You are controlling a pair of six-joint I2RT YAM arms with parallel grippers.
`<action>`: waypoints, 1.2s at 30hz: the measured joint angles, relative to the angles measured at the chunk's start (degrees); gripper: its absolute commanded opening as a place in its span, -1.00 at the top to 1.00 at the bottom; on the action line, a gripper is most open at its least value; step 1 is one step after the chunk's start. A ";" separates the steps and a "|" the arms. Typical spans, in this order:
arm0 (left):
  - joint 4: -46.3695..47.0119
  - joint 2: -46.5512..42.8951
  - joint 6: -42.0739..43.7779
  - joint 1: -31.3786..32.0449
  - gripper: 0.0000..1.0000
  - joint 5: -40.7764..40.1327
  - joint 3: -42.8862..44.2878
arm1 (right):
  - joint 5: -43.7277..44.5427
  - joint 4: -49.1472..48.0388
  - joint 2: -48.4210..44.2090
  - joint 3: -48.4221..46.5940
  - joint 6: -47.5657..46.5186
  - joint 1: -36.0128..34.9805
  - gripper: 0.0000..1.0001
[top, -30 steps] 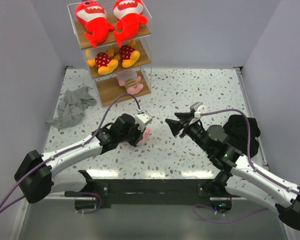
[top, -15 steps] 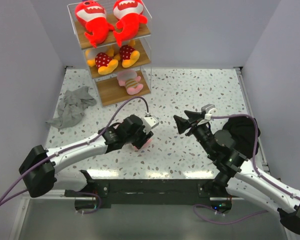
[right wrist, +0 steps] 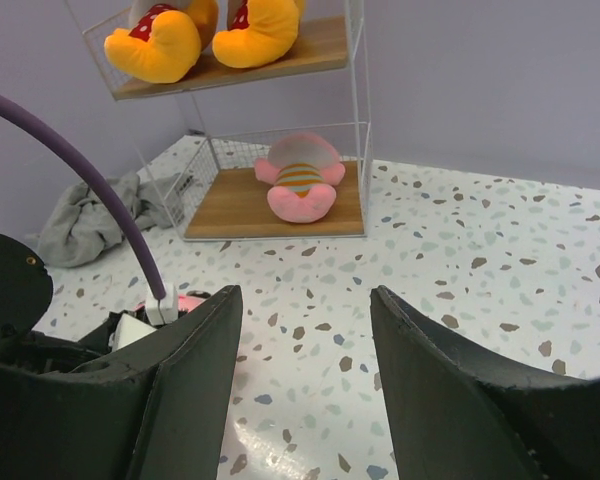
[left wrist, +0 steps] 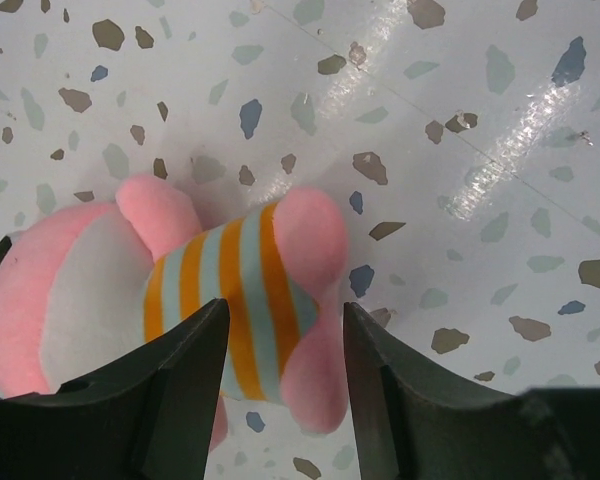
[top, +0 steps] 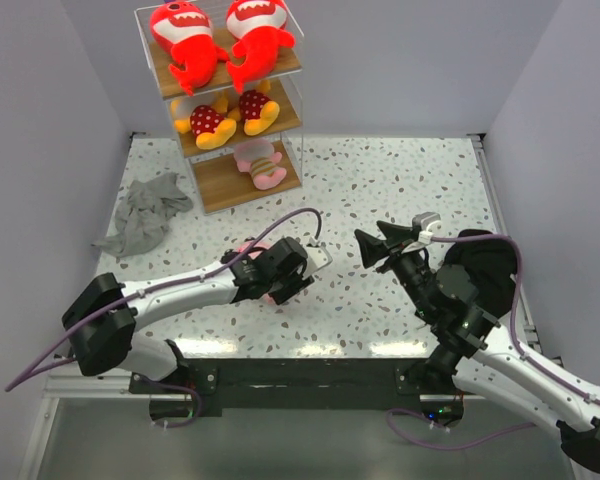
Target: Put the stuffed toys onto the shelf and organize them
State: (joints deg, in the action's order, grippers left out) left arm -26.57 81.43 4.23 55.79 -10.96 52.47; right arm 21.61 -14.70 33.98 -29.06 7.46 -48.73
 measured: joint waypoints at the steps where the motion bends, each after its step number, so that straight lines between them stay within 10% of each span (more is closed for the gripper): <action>1: 0.20 0.28 0.00 0.11 -0.01 -0.28 -0.13 | 0.02 -0.07 0.00 0.09 0.02 0.00 -0.16; 6: 2.23 4.17 0.57 0.63 0.22 -1.70 -2.08 | 0.04 -0.09 0.00 0.24 0.00 0.00 -0.16; 11: 4.15 7.54 2.12 2.29 1.00 -3.87 -2.23 | 0.39 -0.07 -0.02 0.26 0.00 0.00 -0.16; 22: 4.11 2.10 17.00 1.86 1.00 -5.53 -2.16 | 0.44 -0.09 -0.02 0.28 0.00 0.00 -0.17; 36: 13.88 -4.52 48.48 -18.84 1.00 5.49 -5.77 | 1.46 -0.31 0.94 0.42 0.00 0.00 -0.17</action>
State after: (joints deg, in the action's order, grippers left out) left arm -12.69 76.90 52.71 36.95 -5.48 46.70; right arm 23.07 -15.00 34.92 -28.64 7.46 -48.73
